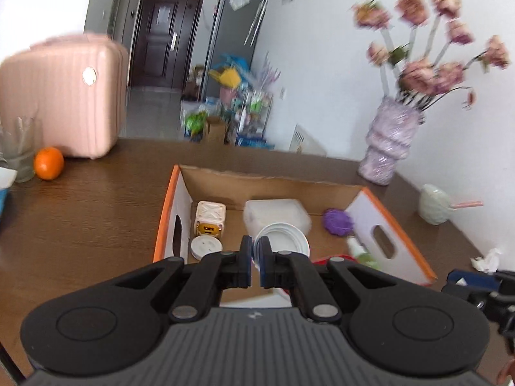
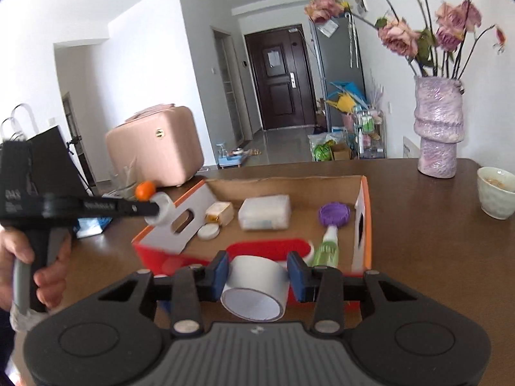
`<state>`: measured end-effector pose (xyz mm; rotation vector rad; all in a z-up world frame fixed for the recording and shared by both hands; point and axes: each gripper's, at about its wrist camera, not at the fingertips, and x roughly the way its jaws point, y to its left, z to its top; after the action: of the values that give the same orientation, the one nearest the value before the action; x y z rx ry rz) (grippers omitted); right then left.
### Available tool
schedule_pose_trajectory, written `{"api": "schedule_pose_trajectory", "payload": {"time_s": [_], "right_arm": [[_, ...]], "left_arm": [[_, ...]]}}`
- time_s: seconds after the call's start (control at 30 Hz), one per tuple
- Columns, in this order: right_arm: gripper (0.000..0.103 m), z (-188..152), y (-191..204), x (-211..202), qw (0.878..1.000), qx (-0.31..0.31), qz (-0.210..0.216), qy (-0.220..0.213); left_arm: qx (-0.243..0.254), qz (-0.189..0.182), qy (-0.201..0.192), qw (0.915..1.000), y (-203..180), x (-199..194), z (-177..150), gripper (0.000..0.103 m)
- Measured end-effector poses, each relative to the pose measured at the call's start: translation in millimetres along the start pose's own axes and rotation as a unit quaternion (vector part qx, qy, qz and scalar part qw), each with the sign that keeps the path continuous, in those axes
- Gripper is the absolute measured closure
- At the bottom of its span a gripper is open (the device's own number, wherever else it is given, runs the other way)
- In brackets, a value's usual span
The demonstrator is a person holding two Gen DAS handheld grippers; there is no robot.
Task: Organize rigid objects
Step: 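Carry the ridged cap into the box with the left tool while the right tool carries the tape roll in, then open both tools and withdraw them back over the table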
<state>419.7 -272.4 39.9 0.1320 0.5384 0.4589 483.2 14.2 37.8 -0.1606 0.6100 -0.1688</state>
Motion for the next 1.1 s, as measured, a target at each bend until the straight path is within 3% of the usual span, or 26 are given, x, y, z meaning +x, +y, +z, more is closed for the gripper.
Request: {"api": "schedule_pose_trajectory", "payload": {"time_s": [0.17, 0.33, 0.43, 0.53, 0.63, 0.7, 0.8, 0.9, 1.0, 1.1], "right_arm": [[0.064, 46.6, -15.5, 78.5, 0.998, 0.024, -0.008, 0.049], [0.064, 70.7, -27.8, 152.6, 0.994, 0.033, -0.054, 0.094], [0.061, 71.7, -34.1, 190.4, 0.99, 0.04, -0.089, 0.101], [0.061, 74.3, -41.5, 217.1, 0.986, 0.065, -0.099, 0.115], [0.056, 76.7, -38.5, 215.9, 0.987, 0.069, -0.103, 0.103], [0.056, 75.7, -31.0, 205.2, 0.988, 0.053, -0.107, 0.094], [0.056, 75.9, -21.7, 187.3, 0.989, 0.038, -0.109, 0.087], [0.055, 76.8, -11.1, 156.9, 0.991, 0.026, -0.11, 0.077], [0.042, 75.5, -1.1, 114.5, 0.992, 0.007, -0.117, 0.048], [0.041, 68.7, 11.2, 71.0, 0.993, -0.01, -0.117, 0.024]], "left_arm": [[0.024, -0.006, 0.052, 0.9983, 13.3, 68.6, 24.5, 0.098], [0.023, -0.014, 0.095, 0.9951, 24.1, 114.0, 36.6, 0.098], [0.015, -0.014, 0.097, 0.9951, 29.2, 127.8, 35.8, 0.095], [0.005, -0.016, 0.095, 0.9954, 35.8, 126.9, 35.0, 0.095], [0.011, -0.008, 0.083, 0.9964, 39.9, 113.7, 38.2, 0.09], [0.013, -0.002, 0.074, 0.9972, 41.0, 101.5, 41.7, 0.068], [0.022, 0.006, 0.059, 0.998, 36.6, 76.2, 44.1, 0.066], [0.033, 0.01, 0.043, 0.9985, 29.0, 44.0, 43.0, 0.057], [0.055, 0.023, 0.01, 0.9982, 17.0, 3.2, 35.4, 0.039], [0.073, 0.037, -0.023, 0.9963, 7.2, -39.3, 24.5, 0.034]]}}
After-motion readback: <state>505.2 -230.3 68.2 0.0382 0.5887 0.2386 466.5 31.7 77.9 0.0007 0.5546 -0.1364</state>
